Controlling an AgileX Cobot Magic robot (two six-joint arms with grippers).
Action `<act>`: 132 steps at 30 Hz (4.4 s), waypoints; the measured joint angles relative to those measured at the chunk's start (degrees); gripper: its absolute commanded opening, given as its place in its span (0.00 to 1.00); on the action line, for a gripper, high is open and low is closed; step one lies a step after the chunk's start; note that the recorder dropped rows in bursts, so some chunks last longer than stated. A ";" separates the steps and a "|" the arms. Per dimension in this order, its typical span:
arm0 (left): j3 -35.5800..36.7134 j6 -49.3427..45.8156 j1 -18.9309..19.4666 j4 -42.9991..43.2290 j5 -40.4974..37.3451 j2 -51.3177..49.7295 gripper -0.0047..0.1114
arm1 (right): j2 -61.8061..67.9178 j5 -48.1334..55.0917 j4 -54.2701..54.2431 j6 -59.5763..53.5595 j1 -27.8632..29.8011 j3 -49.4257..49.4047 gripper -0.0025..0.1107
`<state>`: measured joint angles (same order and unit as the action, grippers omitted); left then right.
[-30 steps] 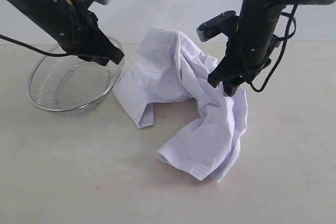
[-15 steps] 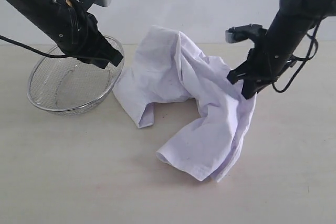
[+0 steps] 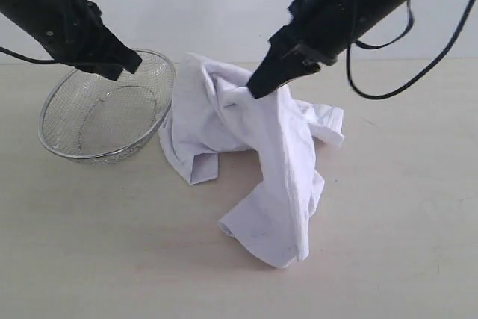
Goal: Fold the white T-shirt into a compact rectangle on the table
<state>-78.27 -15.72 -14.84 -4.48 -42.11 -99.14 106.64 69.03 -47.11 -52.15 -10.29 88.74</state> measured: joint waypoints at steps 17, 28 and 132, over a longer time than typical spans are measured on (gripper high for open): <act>0.00 -0.21 4.40 -1.17 -2.81 4.09 0.08 | 7.33 -10.72 2.48 -3.49 -20.00 0.00 0.59; 0.00 -2.91 4.40 -6.18 -2.92 3.87 0.08 | -0.48 -9.70 21.93 14.60 -20.00 0.00 0.49; 0.72 -7.51 -8.22 -13.25 -3.63 -6.01 0.08 | 20.05 -13.89 16.24 30.00 1.15 10.53 0.77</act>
<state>-77.55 -23.24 -23.06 -17.73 -45.73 -105.14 126.69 55.14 -30.88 -22.15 -9.14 99.27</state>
